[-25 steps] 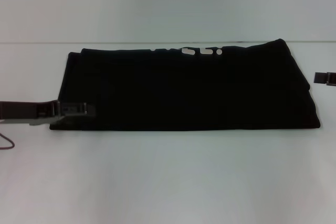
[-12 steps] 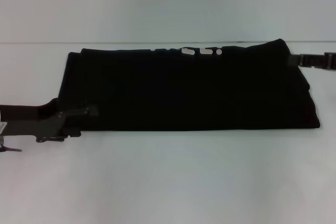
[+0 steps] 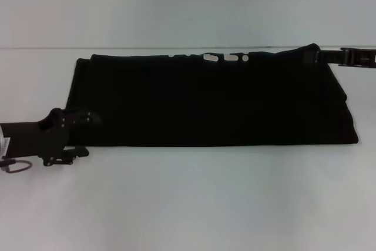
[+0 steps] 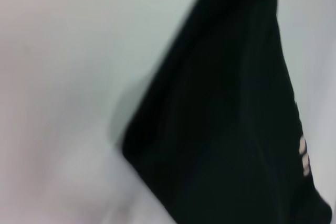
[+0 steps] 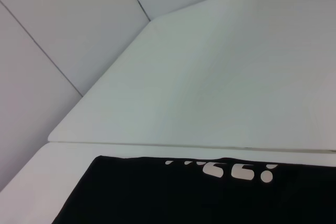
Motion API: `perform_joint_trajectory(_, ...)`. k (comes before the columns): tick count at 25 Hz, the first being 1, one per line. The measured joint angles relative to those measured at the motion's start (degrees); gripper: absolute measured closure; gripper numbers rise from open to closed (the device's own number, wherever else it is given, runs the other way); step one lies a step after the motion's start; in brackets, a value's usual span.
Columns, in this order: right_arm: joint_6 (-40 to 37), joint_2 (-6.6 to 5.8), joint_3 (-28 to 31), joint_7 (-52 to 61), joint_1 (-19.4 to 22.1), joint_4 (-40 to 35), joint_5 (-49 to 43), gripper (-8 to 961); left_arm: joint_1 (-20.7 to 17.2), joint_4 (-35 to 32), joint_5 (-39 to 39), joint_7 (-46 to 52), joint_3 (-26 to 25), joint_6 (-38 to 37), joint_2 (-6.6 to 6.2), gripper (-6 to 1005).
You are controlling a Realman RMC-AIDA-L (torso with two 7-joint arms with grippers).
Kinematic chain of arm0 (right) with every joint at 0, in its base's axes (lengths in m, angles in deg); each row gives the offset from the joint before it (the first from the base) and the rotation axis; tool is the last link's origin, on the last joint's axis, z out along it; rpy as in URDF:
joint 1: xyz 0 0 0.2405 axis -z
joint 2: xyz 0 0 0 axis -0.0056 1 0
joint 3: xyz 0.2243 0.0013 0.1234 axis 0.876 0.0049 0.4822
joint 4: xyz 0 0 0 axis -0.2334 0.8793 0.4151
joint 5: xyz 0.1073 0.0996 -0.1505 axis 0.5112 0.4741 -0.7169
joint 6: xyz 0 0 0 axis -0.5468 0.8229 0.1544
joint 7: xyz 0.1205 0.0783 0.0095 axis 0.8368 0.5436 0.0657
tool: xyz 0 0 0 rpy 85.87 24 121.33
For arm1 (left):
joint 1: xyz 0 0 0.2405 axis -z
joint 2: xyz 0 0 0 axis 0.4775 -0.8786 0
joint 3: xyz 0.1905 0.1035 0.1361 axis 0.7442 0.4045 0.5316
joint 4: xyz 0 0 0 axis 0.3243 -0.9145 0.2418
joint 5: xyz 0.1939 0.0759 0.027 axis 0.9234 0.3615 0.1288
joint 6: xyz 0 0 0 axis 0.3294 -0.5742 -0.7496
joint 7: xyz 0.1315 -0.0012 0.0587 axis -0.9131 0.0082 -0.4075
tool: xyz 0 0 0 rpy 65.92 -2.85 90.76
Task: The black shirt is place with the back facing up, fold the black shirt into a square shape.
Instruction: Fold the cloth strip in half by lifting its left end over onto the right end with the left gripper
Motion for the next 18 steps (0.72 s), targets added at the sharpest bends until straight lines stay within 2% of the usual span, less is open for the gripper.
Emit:
perform_joint_trajectory(8,1.4,0.93,0.4,0.0,-0.3,0.0,0.1,328,0.4,0.0,1.2,3.3,-1.9,4.0,-0.72,153)
perform_joint_trajectory(18,1.9,1.03,0.2,0.3,-0.3,0.0,0.9,328,0.2,0.3,3.0,3.6,-2.3,4.9,-0.60,153)
